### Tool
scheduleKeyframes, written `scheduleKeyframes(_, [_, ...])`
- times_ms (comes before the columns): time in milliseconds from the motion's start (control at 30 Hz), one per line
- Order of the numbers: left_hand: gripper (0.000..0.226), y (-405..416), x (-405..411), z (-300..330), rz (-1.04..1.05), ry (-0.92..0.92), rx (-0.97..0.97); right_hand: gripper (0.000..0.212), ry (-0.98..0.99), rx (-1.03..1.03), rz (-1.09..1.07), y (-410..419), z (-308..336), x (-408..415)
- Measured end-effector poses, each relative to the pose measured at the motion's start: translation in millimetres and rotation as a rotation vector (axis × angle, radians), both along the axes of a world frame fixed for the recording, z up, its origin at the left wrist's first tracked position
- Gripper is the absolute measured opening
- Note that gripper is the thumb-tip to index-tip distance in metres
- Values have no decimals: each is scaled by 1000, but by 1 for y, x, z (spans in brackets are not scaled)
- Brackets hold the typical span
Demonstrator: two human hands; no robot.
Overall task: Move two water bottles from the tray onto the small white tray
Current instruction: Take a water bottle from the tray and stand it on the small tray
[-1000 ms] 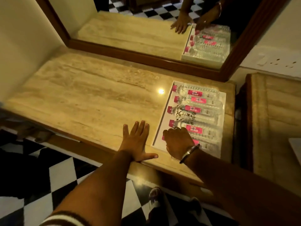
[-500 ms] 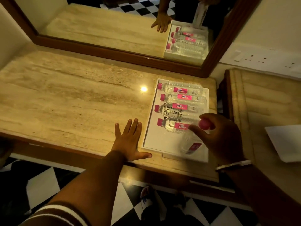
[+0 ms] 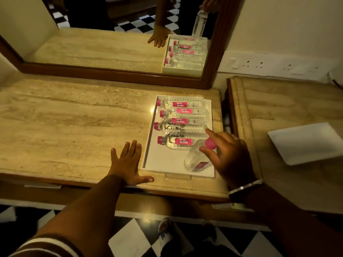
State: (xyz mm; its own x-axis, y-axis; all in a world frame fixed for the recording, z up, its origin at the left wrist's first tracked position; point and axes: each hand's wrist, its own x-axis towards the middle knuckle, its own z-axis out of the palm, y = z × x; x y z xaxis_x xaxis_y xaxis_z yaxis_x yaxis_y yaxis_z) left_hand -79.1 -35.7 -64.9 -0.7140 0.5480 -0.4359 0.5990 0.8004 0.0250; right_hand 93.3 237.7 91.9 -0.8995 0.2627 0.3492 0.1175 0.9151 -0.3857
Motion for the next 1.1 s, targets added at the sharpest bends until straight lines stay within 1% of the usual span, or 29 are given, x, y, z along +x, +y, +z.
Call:
scheduleKeyframes(100, [155,7,2,20,51,-32,15,54,98,-185,-47,18,26,21])
scheduleKeyframes(200, [157,30,4,44,104,23,32,57,207,-282,-62,50,53,48])
scheduleKeyframes(267, [157,63,10,60,91,77,23,57,255,-344,-47,80,65,72])
scheduleKeyframes(367, [152,125,37,82,53,111,106,56,281,-412,-15,123,74,104])
scheduleKeyframes(533, [146,258,104,93,-56,107,271,63,218,-414,93,208,82,146])
scheduleKeyframes(633, [135,327,145,88,-104,107,374,66,178,-388,146,255,83,157])
scheduleKeyframes(667, [134,343,157,86,-110,105,385,67,173,-373,151,267,84,159])
scheduleKeyframes(767, [147,376,189,80,-60,93,409,67,182,-352,167,296,89,158])
scheduleKeyframes(900, [149,396,224,73,71,91,496,67,227,-340,183,317,91,148])
scheduleKeyframes(1100, [147,400,232,69,89,105,394,68,235,-382,206,323,81,125])
